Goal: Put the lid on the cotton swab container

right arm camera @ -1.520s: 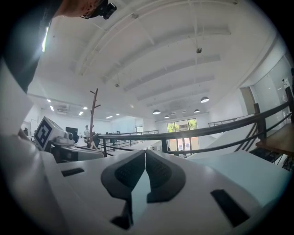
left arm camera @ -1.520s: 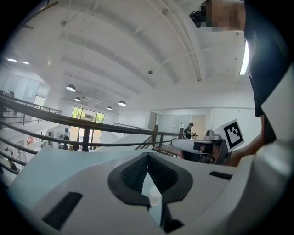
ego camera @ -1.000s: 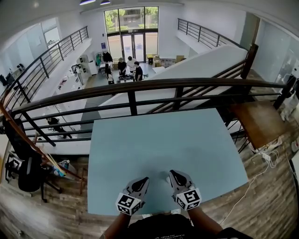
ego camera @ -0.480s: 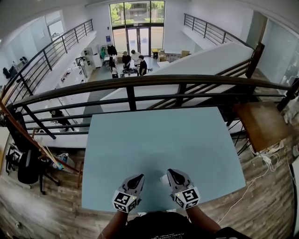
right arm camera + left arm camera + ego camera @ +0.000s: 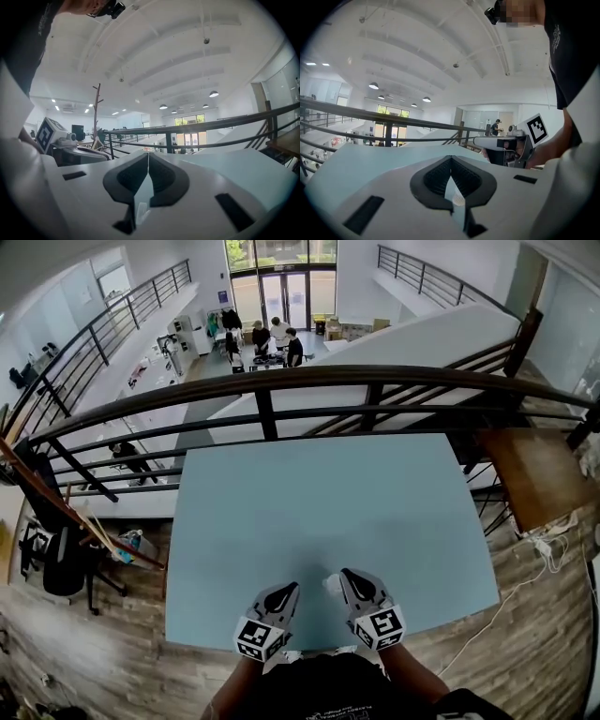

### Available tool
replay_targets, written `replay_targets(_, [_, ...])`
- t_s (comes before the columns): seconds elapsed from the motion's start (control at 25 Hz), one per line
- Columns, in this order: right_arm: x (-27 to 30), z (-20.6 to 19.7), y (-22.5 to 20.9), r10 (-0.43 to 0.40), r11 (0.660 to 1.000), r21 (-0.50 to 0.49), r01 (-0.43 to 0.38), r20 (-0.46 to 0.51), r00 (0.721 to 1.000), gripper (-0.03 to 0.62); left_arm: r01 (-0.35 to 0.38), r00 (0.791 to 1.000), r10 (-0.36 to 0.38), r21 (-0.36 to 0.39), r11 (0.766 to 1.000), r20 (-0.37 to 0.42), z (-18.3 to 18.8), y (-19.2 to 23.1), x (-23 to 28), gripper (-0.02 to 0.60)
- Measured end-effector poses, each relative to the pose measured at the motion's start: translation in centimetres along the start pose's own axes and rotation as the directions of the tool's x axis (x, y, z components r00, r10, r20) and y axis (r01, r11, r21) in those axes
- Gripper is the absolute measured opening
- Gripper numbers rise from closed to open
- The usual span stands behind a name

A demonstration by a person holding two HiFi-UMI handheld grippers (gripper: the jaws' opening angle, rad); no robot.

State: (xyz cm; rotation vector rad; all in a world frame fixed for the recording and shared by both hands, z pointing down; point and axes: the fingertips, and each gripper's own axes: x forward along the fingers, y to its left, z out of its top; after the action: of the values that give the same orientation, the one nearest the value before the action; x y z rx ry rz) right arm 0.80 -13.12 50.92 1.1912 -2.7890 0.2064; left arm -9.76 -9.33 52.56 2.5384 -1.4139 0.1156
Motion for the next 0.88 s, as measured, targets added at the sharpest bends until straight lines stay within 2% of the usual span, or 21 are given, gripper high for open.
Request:
replay_targets(0.32, [-1.5, -3.2, 0.1, 0.009, 0.999, 0.054, -0.006, -0.054, 0.998, 0.02, -0.011, 0.998, 0.009, -0.023, 1.0, -0.059, -2.8, -0.3, 0.2, 0.011])
replay_targets(0.64, [-2.5, -5.4, -0.3, 0.018, 0.999, 0.045, -0.014, -0.094, 0.995, 0.02, -0.002, 0.995, -0.002, -0.043, 0.999, -0.095, -5.5, -1.4, 0.9, 0.011])
replay_targets(0.88, [-2.7, -7.6, -0.4, 0.007, 1.0, 0.008, -0.006, -0.136, 0.991, 0.02, -0.024, 0.994, 0.018, -0.053, 0.998, -0.112, -6.7, -0.4, 0.8, 0.011])
